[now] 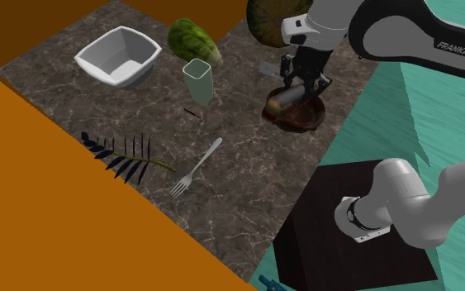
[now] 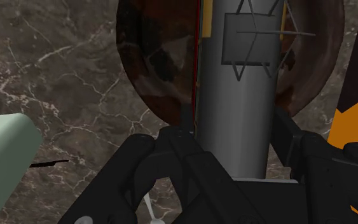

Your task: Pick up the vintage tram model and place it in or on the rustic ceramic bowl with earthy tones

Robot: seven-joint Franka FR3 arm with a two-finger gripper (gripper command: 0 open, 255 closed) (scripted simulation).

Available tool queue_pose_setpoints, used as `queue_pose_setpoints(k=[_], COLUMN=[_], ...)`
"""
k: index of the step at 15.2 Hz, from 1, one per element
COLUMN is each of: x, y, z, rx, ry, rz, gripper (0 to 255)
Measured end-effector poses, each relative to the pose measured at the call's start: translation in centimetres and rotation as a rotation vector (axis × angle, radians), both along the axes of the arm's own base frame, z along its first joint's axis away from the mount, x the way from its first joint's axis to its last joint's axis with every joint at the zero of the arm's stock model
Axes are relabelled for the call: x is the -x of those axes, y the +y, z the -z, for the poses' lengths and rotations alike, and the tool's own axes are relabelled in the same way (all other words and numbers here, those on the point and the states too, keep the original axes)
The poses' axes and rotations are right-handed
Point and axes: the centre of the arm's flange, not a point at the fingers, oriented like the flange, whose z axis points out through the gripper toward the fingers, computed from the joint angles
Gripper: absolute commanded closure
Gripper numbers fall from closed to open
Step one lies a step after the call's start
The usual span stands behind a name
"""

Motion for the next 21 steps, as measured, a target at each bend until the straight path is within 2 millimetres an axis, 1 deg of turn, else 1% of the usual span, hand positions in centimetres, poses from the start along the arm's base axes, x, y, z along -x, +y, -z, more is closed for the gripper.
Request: queue_pose_setpoints(k=[5, 6, 12, 13, 16, 17, 21], x=[0.0, 0.0, 0.0, 0.1, 0.5, 0.5, 0.5], y=[-0.1, -0.1, -0.1, -0.2, -0.3, -0.4, -0.5], z=[0.3, 0.3, 0.3, -0.3, -3.5, -4.1, -4.6], rx=[0.000, 0.000, 0.000, 0.000, 0.001, 0.001, 0.000], ry=[0.000, 0.000, -0.001, -0.001, -0.001, -0.001, -0.001], rz=[0.000, 0.000, 0.000, 0.000, 0.001, 0.000, 0.000], gripper=[255, 0, 0, 0, 0, 0, 0])
